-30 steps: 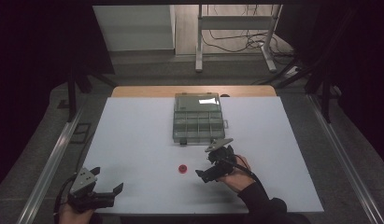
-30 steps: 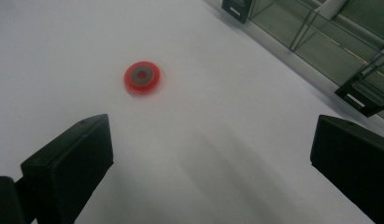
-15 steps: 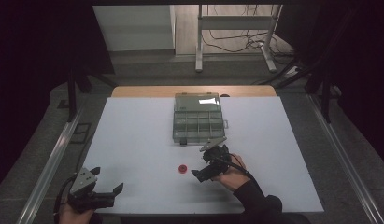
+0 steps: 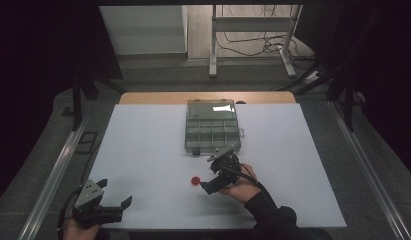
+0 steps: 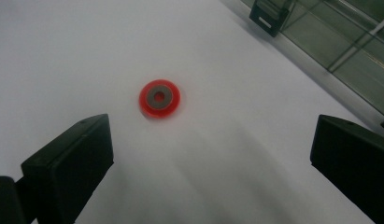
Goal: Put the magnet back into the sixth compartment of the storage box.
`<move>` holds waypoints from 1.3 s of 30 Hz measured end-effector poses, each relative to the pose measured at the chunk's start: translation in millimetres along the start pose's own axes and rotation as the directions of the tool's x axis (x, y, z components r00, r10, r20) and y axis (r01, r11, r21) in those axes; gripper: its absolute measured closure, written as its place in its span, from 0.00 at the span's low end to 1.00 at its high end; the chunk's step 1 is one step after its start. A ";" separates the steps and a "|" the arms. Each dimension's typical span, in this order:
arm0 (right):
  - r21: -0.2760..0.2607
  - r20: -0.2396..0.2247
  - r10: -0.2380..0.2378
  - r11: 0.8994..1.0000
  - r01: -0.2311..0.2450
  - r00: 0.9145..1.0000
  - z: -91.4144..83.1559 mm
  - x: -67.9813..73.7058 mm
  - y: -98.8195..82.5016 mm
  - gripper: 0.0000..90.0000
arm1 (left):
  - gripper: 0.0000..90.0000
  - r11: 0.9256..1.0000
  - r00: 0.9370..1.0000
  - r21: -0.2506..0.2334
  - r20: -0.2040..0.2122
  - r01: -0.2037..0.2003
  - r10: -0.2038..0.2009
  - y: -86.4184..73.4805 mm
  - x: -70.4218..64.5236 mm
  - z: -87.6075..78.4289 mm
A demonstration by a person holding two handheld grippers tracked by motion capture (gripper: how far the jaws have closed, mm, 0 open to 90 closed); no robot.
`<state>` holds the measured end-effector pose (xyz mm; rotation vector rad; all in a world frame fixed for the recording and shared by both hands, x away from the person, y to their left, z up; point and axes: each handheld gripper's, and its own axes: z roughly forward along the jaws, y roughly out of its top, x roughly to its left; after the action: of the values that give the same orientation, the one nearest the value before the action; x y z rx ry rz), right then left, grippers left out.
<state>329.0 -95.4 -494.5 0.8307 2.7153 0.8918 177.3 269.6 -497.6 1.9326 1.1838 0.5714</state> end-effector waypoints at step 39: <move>0.078 -0.063 -0.129 0.988 0.134 0.990 42.0 25.4 18.8 0.44 | 0.01 1.000 1.000 -0.006 0.010 0.006 -0.006 -0.7 1.8 -1.0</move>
<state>329.8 -47.9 -517.0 0.6404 2.8350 0.7941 177.1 271.7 -497.6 1.9246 1.1800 0.5611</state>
